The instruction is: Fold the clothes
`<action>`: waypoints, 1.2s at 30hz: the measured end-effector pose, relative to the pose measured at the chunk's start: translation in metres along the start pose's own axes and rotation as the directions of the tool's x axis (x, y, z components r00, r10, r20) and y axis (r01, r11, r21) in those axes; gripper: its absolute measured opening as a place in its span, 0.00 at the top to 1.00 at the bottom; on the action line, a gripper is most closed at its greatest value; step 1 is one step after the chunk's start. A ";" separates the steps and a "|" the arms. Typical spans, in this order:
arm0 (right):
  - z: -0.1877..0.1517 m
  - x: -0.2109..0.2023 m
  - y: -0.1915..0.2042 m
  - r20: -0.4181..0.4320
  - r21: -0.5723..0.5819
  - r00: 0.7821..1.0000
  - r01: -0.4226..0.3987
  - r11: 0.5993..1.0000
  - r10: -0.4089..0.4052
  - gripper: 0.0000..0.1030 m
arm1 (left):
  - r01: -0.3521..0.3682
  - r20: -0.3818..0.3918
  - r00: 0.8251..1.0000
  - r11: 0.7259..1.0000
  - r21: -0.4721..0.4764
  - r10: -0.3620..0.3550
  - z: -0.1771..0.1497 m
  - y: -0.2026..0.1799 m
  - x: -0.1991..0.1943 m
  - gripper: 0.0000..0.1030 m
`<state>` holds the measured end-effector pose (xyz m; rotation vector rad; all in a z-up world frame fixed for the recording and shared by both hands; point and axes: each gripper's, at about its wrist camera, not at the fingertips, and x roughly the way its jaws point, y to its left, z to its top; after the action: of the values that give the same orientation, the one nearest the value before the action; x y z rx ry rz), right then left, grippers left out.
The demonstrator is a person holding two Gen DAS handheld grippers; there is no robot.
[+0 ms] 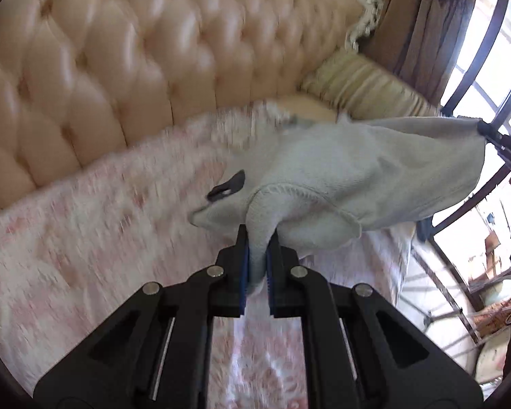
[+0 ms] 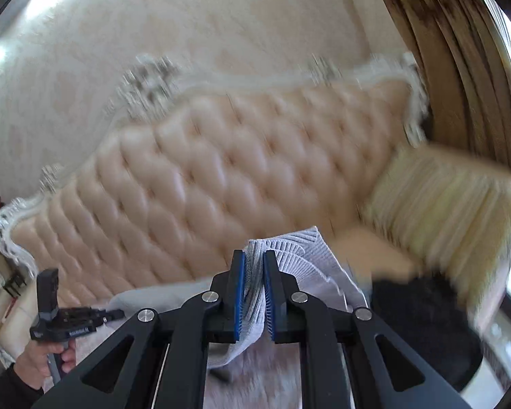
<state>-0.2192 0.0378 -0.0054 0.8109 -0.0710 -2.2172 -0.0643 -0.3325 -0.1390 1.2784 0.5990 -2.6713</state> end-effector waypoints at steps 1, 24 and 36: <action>-0.022 0.006 -0.007 -0.043 0.018 0.999 0.016 1.000 -0.015 0.90 | -0.001 -0.045 0.999 1.000 -0.012 0.001 -0.017 0.002 0.014 0.90; -0.087 0.061 0.073 -0.327 -0.349 0.945 -0.098 0.932 -0.024 0.21 | 0.130 -0.033 0.989 0.955 -0.265 -0.144 -0.150 0.011 0.042 0.89; -0.044 0.311 0.127 -0.729 -0.488 0.684 -0.547 0.680 0.027 0.21 | 0.219 0.058 0.976 0.940 -0.262 -0.211 -0.161 0.021 0.041 0.88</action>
<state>-0.2715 -0.2545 -0.1687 1.0166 0.8681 -1.3099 0.0316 -0.2848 -0.2675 1.1569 1.1112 -2.6488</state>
